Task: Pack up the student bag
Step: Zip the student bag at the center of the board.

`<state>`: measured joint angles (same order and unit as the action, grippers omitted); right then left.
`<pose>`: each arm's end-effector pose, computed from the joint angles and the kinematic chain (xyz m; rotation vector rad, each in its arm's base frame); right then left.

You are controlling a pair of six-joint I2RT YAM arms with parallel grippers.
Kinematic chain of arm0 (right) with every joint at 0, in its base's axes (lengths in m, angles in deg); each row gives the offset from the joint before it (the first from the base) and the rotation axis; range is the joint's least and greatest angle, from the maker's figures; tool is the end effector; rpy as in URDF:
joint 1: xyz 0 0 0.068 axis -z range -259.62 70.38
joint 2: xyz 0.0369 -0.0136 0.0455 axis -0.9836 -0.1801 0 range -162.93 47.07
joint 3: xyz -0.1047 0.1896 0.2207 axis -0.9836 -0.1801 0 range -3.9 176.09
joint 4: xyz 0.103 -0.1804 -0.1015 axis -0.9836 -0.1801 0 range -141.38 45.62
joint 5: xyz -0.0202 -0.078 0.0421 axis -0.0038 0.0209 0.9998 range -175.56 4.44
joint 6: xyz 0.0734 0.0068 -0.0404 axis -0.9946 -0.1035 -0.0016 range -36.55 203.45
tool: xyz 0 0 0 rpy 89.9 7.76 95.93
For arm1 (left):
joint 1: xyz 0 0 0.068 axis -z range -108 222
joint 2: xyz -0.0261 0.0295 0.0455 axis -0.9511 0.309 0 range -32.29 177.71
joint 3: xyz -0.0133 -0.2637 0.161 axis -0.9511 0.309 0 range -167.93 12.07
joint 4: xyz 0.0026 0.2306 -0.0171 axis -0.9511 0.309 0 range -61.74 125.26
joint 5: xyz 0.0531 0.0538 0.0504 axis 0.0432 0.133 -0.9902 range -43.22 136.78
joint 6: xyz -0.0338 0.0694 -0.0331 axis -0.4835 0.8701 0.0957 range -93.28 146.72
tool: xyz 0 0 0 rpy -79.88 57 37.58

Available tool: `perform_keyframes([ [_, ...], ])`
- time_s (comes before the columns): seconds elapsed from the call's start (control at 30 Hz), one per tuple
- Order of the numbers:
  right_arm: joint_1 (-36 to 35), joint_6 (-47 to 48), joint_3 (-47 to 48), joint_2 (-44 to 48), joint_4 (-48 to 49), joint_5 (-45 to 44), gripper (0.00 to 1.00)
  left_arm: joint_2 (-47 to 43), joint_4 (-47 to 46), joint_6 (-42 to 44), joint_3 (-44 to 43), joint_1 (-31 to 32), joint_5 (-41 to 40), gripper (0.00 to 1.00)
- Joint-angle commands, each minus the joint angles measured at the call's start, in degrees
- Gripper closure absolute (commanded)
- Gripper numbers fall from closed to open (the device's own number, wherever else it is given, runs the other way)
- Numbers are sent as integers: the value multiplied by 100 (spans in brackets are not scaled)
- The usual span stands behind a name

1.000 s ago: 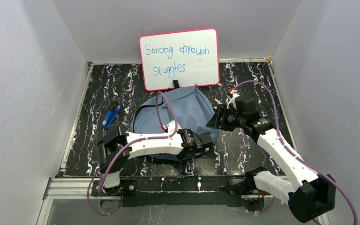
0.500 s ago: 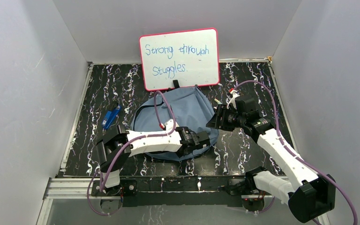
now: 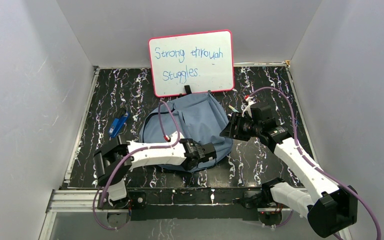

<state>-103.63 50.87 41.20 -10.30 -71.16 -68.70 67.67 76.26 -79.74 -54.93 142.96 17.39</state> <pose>0.1648 0.0967 0.2900 0.0101 2.3623 0.8400 0.1335 -0.2762 0.2089 -0.8502 2.4781 -0.1912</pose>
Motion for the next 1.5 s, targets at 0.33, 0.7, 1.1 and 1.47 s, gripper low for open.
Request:
perform_keyframes([
  [0.33, 2, -39, -59, 95, 254, -8, 39, -1418, -322, 596, 740, -30, -553, 100],
  [0.7, -18, 233, 465, 48, -497, -357, 36, -1573, -386, 2091, 512, -31, -431, 100],
  [1.1, -21, -621, -404, 376, -187, -1122, 18, -1530, -753, 2616, 539, -30, -119, 100],
  [1.47, -9, -547, -578, -524, 620, -1158, 43, -1609, -470, 2911, 575, -135, 9, 100],
])
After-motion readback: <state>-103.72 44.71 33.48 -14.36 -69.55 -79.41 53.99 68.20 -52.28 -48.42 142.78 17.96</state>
